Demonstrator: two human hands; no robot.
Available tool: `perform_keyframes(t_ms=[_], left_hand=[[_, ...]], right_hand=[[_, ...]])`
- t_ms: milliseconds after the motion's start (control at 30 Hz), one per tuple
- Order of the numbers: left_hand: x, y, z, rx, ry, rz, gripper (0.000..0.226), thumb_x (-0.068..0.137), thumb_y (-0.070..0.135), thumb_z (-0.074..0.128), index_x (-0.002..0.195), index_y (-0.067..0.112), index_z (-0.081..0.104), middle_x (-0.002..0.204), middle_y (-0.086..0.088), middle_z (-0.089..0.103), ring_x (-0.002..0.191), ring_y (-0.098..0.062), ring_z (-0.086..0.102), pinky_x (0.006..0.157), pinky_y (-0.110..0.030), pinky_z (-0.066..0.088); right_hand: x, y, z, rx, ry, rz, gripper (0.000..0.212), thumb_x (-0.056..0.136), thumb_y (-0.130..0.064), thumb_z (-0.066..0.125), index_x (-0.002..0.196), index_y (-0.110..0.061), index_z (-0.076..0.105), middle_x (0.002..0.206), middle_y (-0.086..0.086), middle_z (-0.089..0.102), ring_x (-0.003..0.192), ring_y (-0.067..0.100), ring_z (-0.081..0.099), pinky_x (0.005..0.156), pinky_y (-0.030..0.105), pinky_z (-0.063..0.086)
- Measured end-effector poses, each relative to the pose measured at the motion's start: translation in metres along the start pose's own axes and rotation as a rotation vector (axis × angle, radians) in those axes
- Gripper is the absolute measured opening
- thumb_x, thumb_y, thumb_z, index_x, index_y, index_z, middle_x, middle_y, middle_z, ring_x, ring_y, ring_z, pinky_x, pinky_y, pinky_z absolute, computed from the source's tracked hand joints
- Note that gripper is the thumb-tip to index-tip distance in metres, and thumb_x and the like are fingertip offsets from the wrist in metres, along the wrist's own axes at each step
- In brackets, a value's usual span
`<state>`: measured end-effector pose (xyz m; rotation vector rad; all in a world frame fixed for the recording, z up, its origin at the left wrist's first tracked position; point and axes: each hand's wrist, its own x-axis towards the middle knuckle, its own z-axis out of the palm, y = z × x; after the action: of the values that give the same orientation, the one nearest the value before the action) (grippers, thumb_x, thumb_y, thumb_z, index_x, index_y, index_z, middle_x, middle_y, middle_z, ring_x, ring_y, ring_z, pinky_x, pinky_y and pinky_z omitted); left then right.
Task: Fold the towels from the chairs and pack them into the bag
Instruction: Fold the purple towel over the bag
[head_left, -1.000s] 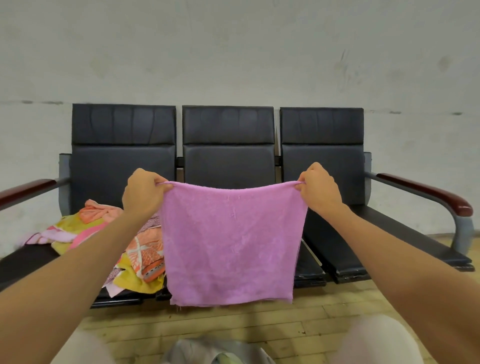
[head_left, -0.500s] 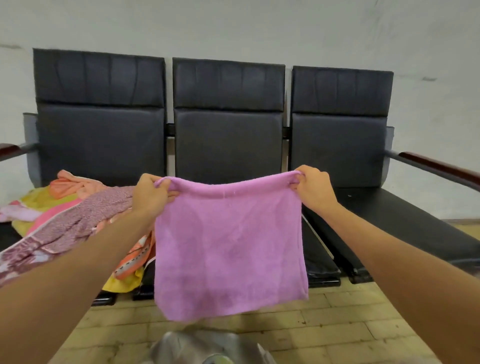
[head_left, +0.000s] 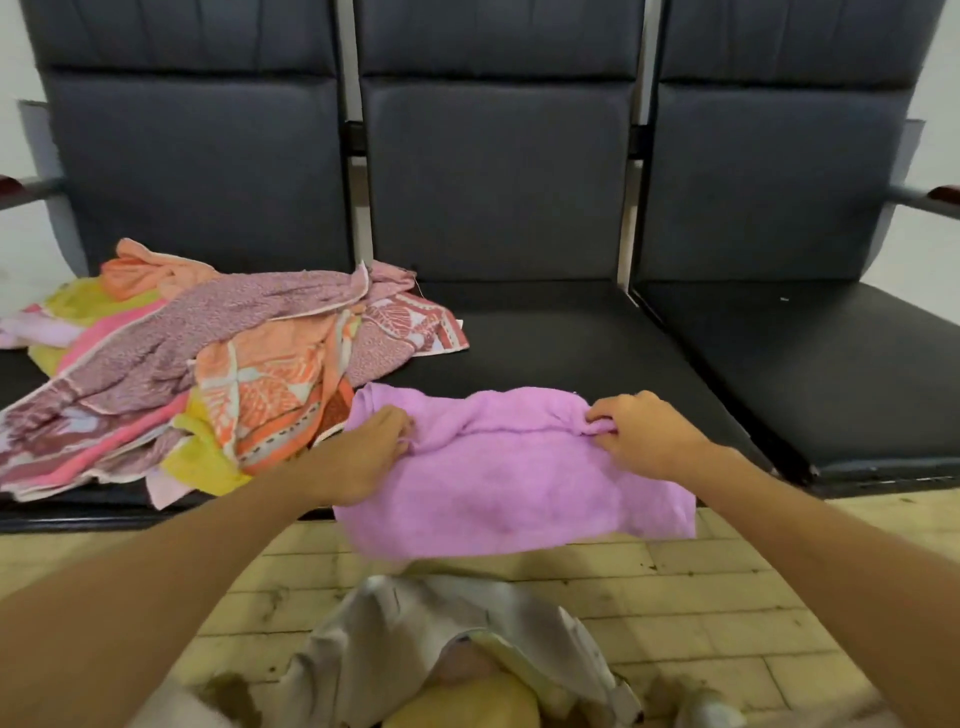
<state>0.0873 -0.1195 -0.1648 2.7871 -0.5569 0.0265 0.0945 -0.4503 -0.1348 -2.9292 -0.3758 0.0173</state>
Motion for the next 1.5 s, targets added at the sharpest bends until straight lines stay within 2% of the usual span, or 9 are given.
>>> perform_keyframes(t_ms=[100, 200, 467, 567, 667, 933, 1233, 1367, 1500], left_hand=[[0.011, -0.010, 0.002, -0.001, 0.016, -0.014, 0.020, 0.102, 0.021, 0.039, 0.114, 0.006, 0.045, 0.104, 0.003, 0.043, 0.080, -0.010, 0.043, 0.071, -0.021, 0.027], [0.016, -0.013, 0.002, -0.051, 0.017, -0.084, 0.013, 0.102, 0.022, 0.040, 0.106, 0.011, 0.044, 0.097, 0.002, 0.045, 0.081, -0.015, 0.046, 0.067, -0.026, 0.027], [-0.017, 0.011, -0.041, -0.530, 0.371, -0.117, 0.005, 0.101, 0.017, 0.043, 0.098, 0.014, 0.044, 0.090, -0.007, 0.064, 0.081, -0.019, 0.064, 0.070, -0.031, 0.049], [-0.041, 0.009, -0.041, -0.399, 0.116, -0.068, 0.006, 0.101, 0.019, 0.043, 0.096, 0.016, 0.045, 0.087, 0.000, 0.064, 0.080, -0.012, 0.064, 0.070, -0.017, 0.048], [-0.045, -0.002, -0.029, -0.255, -0.083, -0.024, 0.009, 0.100, 0.022, 0.045, 0.092, 0.026, 0.047, 0.111, 0.005, 0.063, 0.104, -0.013, 0.058, 0.090, -0.031, 0.046], [-0.019, -0.016, -0.015, -0.193, 0.063, -0.107, 0.011, 0.101, 0.018, 0.041, 0.091, 0.024, 0.043, 0.103, -0.005, 0.059, 0.093, -0.027, 0.057, 0.081, -0.043, 0.047], [-0.044, 0.005, -0.046, -0.496, 0.261, -0.176, 0.006, 0.098, 0.020, 0.052, 0.093, 0.018, 0.054, 0.109, -0.010, 0.064, 0.098, -0.030, 0.056, 0.084, -0.040, 0.043], [-0.054, 0.008, -0.041, -0.352, -0.037, -0.168, 0.010, 0.090, 0.029, 0.062, 0.081, 0.031, 0.059, 0.106, 0.004, 0.066, 0.099, -0.017, 0.057, 0.090, -0.035, 0.044], [-0.045, 0.006, -0.042, -0.274, -0.020, -0.335, 0.035, 0.086, 0.048, 0.053, 0.070, 0.022, 0.070, 0.095, 0.004, 0.064, 0.104, -0.024, 0.052, 0.098, -0.039, 0.037]], right_hand=[[0.014, 0.001, 0.007, 0.041, -0.019, 0.035, 0.023, 0.090, -0.011, 0.054, 0.081, -0.031, 0.062, 0.090, -0.001, 0.067, 0.083, 0.025, 0.060, 0.075, 0.034, 0.051], [0.020, 0.001, 0.009, 0.053, -0.002, 0.050, 0.023, 0.094, -0.008, 0.050, 0.099, -0.016, 0.070, 0.100, 0.007, 0.069, 0.091, 0.030, 0.063, 0.082, 0.036, 0.052], [-0.006, 0.009, -0.033, 0.391, 0.509, 0.078, 0.024, 0.098, -0.004, 0.046, 0.107, -0.010, 0.068, 0.094, 0.002, 0.068, 0.084, 0.017, 0.065, 0.075, 0.029, 0.055], [-0.027, 0.014, -0.036, 0.434, 0.268, 0.066, 0.022, 0.096, -0.002, 0.049, 0.100, -0.013, 0.069, 0.092, 0.006, 0.071, 0.077, 0.015, 0.071, 0.073, 0.030, 0.060], [-0.037, 0.012, -0.028, 0.167, -0.022, -0.025, 0.028, 0.096, -0.001, 0.049, 0.102, -0.014, 0.074, 0.100, 0.001, 0.073, 0.089, 0.017, 0.069, 0.079, 0.024, 0.053], [-0.004, 0.023, -0.007, 0.093, -0.066, 0.023, 0.031, 0.102, -0.017, 0.043, 0.108, -0.020, 0.073, 0.108, -0.002, 0.070, 0.094, 0.021, 0.062, 0.090, 0.034, 0.049], [-0.028, 0.028, -0.038, 0.241, 0.279, 0.064, 0.023, 0.102, -0.015, 0.045, 0.109, -0.009, 0.066, 0.089, 0.003, 0.065, 0.068, 0.005, 0.053, 0.059, 0.018, 0.037], [-0.043, 0.029, -0.037, 0.243, 0.035, 0.156, 0.039, 0.100, -0.036, 0.047, 0.085, -0.004, 0.064, 0.078, 0.007, 0.063, 0.071, 0.024, 0.056, 0.064, 0.029, 0.041], [-0.037, 0.022, -0.030, 0.197, -0.119, 0.218, 0.045, 0.100, -0.039, 0.045, 0.086, 0.000, 0.063, 0.077, 0.003, 0.055, 0.073, 0.019, 0.048, 0.066, 0.030, 0.037]])
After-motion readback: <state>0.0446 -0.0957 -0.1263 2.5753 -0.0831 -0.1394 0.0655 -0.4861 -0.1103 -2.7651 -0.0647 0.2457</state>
